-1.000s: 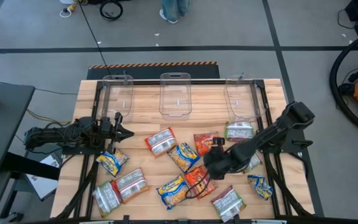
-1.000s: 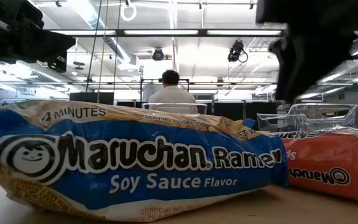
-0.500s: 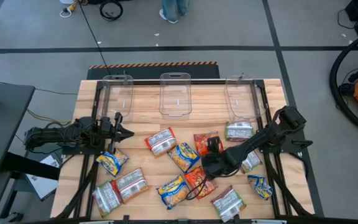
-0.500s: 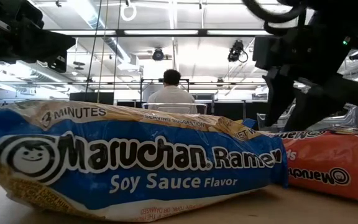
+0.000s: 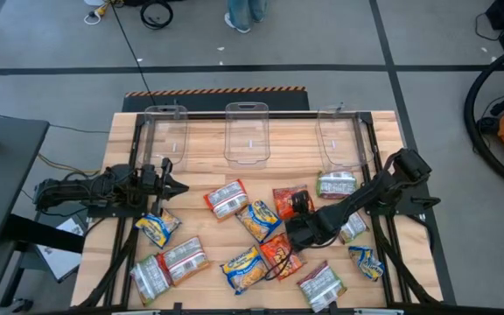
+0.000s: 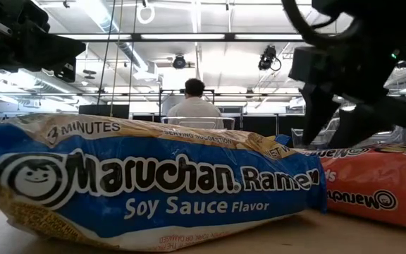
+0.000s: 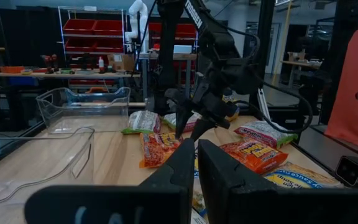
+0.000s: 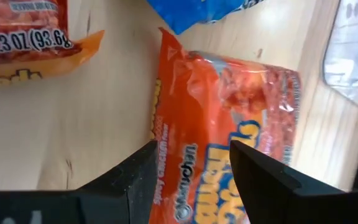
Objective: Sort Maruchan noodles
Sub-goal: Put the orange noodle pack into the middle transparent bin
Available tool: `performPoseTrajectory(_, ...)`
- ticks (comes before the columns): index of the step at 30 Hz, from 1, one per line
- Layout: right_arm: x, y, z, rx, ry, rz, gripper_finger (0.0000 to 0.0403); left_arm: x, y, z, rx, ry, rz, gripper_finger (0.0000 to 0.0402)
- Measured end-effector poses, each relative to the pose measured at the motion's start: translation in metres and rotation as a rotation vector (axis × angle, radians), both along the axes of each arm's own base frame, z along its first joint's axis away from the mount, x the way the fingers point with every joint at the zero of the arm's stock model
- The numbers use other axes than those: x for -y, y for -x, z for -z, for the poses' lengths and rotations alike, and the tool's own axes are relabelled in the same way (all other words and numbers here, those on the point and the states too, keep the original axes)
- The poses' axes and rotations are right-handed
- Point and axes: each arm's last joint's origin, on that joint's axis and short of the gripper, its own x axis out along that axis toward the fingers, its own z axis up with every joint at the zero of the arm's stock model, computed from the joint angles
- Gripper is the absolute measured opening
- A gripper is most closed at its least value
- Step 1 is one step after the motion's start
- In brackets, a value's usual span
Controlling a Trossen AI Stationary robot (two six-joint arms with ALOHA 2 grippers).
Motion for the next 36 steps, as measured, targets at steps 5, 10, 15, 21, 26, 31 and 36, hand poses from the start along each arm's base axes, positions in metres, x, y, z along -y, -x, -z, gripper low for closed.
performPoseTrajectory(5, -0.003, -0.004, -0.004, 0.011, -0.025, -0.009, 0.0204, 0.0, 0.0, 0.0, -0.001, 0.0, 0.0, 0.0027)
performPoseTrajectory(10, -0.001, -0.002, 0.003, 0.006, -0.025, -0.008, 0.0204, 0.0, 0.0, 0.0, 0.0, 0.0, 0.0, 0.0027)
performPoseTrajectory(15, -0.002, -0.004, 0.005, 0.034, -0.039, -0.028, 0.0204, 0.0, 0.0, 0.0, 0.0, 0.0, 0.0, 0.0027)
performPoseTrajectory(21, -0.004, -0.009, 0.005, 0.06, -0.044, -0.073, 0.0204, 0.0, 0.0, 0.0, 0.0, 0.0, 0.0, 0.0027)
performPoseTrajectory(26, 0.0, -0.02, 0.003, 0.113, -0.101, -0.096, 0.0204, 0.0, 0.0, 0.0, 0.0, 0.0, 0.0, 0.0027)
performPoseTrajectory(31, 0.003, -0.026, 0.002, 0.145, -0.117, -0.108, 0.0204, 0.0, 0.0, 0.0, 0.0, 0.0, 0.0, 0.0027)
performPoseTrajectory(36, 0.01, -0.027, 0.009, 0.124, -0.155, -0.167, 0.0204, 0.0, 0.0, -0.002, 0.017, 0.004, 0.001, 0.0027)
